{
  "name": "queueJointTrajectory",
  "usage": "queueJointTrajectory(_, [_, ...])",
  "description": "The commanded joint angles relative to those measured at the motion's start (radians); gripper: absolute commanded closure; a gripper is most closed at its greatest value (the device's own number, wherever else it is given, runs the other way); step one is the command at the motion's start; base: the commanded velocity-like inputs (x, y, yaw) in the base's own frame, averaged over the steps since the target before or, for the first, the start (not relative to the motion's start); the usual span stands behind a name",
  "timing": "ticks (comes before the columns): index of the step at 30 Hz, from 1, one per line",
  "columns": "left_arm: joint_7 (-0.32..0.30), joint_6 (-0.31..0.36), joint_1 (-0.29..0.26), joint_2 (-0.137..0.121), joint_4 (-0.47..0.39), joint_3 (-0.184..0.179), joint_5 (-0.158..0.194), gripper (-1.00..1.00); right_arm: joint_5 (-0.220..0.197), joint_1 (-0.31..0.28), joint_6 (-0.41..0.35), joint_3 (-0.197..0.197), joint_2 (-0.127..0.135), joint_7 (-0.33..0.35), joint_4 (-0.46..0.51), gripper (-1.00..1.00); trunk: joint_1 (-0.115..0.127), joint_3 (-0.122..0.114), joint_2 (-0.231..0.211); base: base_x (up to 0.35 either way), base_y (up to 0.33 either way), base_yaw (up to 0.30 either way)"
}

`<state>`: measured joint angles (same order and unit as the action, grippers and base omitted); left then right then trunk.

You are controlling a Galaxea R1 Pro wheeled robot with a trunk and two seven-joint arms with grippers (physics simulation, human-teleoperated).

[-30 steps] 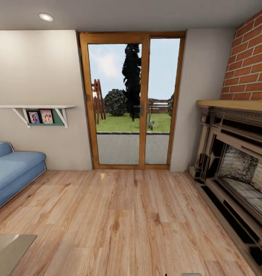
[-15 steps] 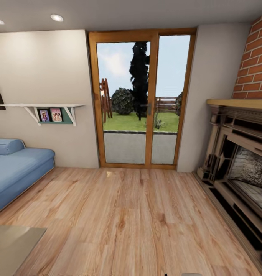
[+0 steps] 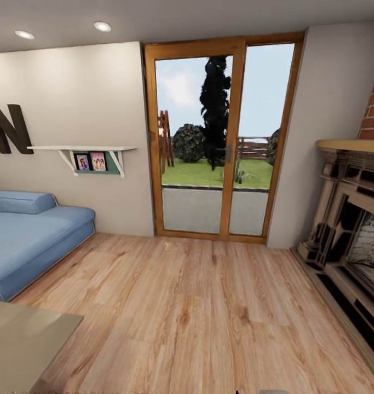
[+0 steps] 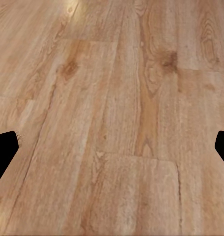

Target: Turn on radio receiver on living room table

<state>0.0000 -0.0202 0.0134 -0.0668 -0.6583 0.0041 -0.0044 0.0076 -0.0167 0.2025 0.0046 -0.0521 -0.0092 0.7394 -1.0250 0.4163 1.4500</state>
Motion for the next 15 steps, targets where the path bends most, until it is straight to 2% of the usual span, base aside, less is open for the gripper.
queueJointTrajectory(1, [0.0, 0.0, 0.0, 0.0, 0.0, 0.0, 0.0, -1.0, 0.0, 0.0, 0.0, 0.0, 0.0, 0.0, 0.0, -1.0, 0.0, 0.001, 0.0, 0.0, 0.0, 0.183])
queueJointTrajectory(15, [0.0, 0.0, 0.0, 0.001, -0.001, 0.0, 0.0, -1.0, 0.0, 0.0, 0.0, 0.0, 0.0, 0.0, 0.0, -1.0, 0.0, 0.009, 0.0, 0.0, 0.0, 0.183])
